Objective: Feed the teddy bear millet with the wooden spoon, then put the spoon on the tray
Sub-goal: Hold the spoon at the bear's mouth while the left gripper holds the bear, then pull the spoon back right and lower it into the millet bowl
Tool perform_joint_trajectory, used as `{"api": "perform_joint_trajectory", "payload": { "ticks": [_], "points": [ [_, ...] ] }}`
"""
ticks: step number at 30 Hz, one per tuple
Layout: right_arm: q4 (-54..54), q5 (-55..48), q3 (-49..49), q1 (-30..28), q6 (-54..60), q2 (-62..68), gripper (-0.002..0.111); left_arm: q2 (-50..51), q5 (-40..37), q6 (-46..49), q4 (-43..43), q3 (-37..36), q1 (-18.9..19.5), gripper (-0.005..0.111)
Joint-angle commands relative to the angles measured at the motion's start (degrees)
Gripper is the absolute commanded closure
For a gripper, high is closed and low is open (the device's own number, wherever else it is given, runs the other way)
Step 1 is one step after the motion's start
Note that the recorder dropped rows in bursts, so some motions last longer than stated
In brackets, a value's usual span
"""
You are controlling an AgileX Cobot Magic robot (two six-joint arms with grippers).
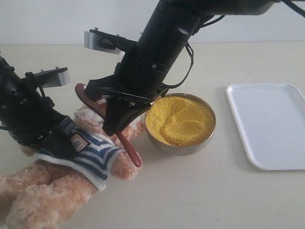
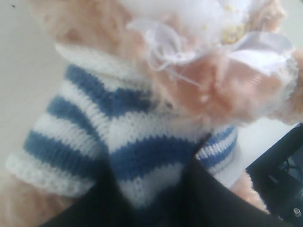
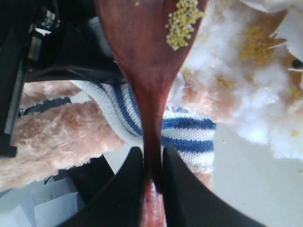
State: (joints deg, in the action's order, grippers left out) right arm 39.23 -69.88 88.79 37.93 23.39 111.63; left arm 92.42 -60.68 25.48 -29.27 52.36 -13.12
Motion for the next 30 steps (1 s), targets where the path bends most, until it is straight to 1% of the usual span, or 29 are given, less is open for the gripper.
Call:
{"api": "perform_joint_trajectory", "payload": {
  "ticks": [1,15,30],
  "points": [
    [1.3,-0.1,-0.2,-0.2,0.1,-0.1,0.109,-0.1,0.0,-0.6,-0.1,0.2,-0.1,0.103],
    [1.8,-0.1,-0.2,-0.2,0.1,-0.1,0.109,-0.1,0.2,-0.6,-0.1,0.2,-0.1,0.103],
    [-15.9,-0.1,0.4,-0.2,0.1,-1.7,0.109,-0.1,0.6,-0.6,-0.1,0.2,-0.1,0.103]
  ]
}}
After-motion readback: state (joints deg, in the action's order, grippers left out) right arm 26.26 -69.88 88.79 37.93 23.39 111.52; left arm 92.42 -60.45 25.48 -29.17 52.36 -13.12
